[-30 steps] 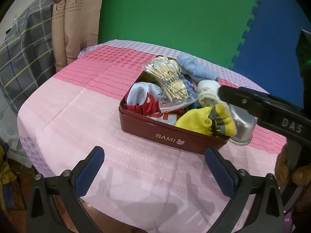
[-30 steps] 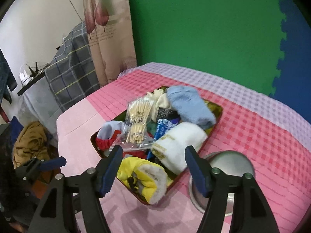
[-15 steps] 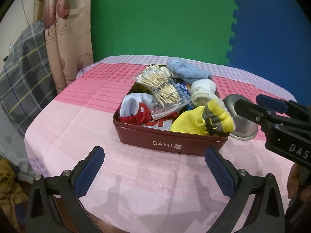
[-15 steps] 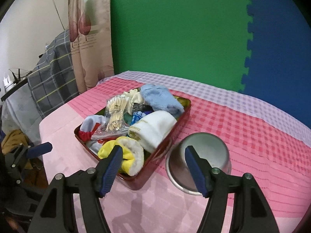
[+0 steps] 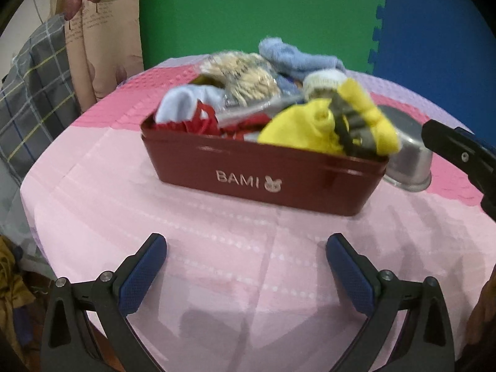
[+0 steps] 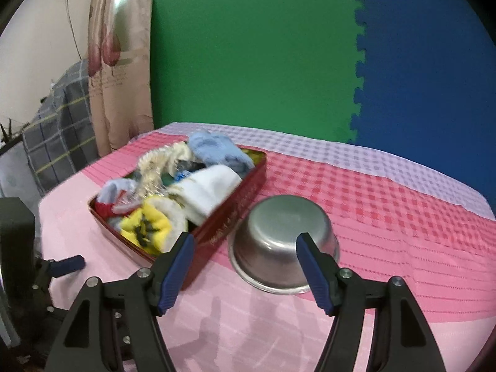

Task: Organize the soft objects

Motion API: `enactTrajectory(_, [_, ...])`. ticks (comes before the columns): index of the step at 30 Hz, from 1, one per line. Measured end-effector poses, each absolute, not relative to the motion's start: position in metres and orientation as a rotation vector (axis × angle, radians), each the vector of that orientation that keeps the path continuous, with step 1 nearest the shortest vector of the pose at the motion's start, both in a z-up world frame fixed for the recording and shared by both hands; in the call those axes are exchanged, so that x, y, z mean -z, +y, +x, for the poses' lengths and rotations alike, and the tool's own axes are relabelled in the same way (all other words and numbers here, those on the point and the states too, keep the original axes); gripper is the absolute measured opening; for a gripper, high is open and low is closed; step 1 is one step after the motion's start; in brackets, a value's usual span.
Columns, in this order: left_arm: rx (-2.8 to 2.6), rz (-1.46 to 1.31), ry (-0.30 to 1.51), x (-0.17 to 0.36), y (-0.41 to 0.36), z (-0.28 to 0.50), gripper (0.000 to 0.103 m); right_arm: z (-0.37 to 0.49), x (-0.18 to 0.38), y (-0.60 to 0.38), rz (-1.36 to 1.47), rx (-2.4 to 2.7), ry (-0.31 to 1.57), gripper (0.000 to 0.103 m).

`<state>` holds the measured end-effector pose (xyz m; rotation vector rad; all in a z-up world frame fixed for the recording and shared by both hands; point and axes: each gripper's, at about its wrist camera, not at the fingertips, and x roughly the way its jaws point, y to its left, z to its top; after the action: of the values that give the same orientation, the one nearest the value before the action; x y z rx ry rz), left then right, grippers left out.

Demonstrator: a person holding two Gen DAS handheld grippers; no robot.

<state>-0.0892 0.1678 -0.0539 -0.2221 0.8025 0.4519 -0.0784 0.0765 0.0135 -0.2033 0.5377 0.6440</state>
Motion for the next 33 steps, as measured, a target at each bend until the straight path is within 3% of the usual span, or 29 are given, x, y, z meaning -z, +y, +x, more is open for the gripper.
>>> enactTrajectory(33, [-0.509,-0.256,0.811,0.055,0.162,-0.083,0.103,-0.06,0.017,0.075,-0.2,-0.628,0.646,0.07])
